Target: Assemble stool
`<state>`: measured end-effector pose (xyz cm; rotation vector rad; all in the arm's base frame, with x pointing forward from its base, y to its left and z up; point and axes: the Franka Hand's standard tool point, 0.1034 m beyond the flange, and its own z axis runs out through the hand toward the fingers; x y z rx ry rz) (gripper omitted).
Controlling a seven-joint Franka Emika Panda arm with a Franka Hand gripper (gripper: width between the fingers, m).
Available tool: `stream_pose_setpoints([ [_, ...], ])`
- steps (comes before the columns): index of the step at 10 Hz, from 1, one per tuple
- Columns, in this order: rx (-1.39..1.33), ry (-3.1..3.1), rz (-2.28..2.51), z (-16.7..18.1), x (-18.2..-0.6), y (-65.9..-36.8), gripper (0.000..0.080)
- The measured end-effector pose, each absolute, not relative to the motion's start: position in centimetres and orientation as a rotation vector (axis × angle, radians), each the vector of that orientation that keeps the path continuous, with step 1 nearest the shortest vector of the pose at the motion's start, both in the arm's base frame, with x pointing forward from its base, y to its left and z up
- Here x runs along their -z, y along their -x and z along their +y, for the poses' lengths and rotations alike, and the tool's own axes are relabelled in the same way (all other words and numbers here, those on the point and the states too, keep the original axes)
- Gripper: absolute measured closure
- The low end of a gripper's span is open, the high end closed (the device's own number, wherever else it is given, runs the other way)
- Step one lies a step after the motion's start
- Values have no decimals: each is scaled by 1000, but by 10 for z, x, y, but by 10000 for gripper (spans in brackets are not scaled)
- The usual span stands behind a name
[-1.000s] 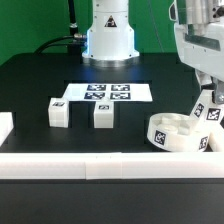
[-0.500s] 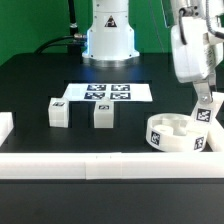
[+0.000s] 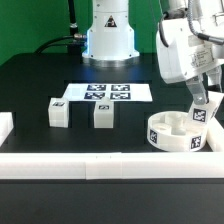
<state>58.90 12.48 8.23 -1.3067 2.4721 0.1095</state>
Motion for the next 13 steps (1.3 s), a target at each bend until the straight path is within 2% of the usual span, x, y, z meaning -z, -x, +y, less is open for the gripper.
stream_pose_setpoints([
  [1,-100,1350,2444,120,-88,-590,272],
  [2,-79,1398,2409,114,-95,-591,175],
  [3,-60,1439,2378,105,-101,-588,154],
  [6,-39,1509,2336,75,-103,-586,151],
  [13,-34,1582,2299,72,-99,-582,150],
])
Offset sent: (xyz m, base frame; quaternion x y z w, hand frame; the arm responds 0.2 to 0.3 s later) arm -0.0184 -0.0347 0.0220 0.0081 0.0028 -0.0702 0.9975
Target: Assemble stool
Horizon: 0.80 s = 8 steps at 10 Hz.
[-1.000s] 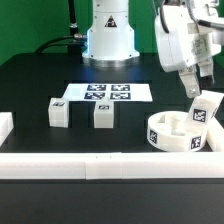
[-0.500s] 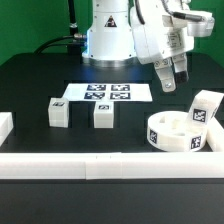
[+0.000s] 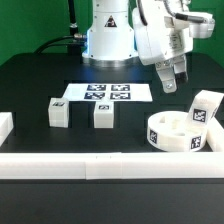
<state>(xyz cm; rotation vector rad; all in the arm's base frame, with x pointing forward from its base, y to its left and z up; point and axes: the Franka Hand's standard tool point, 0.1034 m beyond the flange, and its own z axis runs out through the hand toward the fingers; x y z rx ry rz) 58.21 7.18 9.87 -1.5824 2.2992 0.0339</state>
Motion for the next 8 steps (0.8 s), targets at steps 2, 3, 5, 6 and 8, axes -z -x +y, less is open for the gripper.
stream_pose_setpoints([
  [2,17,1747,2193,40,-101,-575,150],
  [3,50,1807,2146,22,-102,-576,150],
  [5,69,1852,2113,17,-100,-576,150],
  [6,71,1859,2107,17,-100,-576,150],
  [8,102,2102,1903,20,-94,-575,150],
])
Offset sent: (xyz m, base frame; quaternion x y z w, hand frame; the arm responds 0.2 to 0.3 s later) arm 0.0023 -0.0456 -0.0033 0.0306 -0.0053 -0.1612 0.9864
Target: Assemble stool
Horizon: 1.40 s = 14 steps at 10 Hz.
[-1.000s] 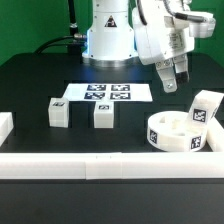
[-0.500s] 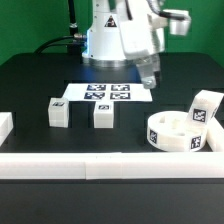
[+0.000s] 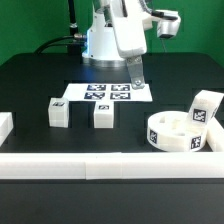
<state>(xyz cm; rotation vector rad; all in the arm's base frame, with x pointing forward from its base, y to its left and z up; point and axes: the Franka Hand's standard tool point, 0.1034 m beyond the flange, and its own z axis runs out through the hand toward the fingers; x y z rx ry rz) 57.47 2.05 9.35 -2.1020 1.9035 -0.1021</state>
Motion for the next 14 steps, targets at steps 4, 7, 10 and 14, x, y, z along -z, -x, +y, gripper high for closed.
stream_pose_setpoints([
  [4,78,2601,1362,20,-91,-581,150],
  [7,112,2730,1097,19,-91,-581,150],
  [10,136,2988,579,13,-90,-582,150],
  [14,155,3064,164,4,-89,-582,150],
])
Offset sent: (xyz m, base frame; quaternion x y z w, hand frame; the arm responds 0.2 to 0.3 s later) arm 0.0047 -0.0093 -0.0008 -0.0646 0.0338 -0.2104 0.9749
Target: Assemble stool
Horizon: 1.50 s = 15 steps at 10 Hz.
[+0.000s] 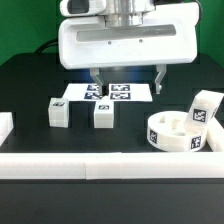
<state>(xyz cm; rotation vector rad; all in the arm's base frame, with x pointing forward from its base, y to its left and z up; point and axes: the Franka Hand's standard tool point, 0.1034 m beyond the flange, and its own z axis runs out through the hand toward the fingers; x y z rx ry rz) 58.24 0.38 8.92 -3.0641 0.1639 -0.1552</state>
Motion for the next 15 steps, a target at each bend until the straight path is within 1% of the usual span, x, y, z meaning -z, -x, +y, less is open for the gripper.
stream_pose_setpoints([
  [2,169,3082,-102,-9,-85,-579,150],
  [3,177,3091,-160,-20,-80,-572,150],
  [6,206,3121,-173,-55,-70,-562,150],
  [8,167,3112,-141,-50,-69,-561,150],
  [9,109,3098,-135,-47,-68,-558,150],
  [10,-6,3084,-91,-44,-65,-552,150],
  [13,-436,3079,70,-46,-58,-539,150],
  [14,-479,3071,71,-46,-57,-543,150],
  [15,-603,3036,69,-44,-57,-535,150],
])
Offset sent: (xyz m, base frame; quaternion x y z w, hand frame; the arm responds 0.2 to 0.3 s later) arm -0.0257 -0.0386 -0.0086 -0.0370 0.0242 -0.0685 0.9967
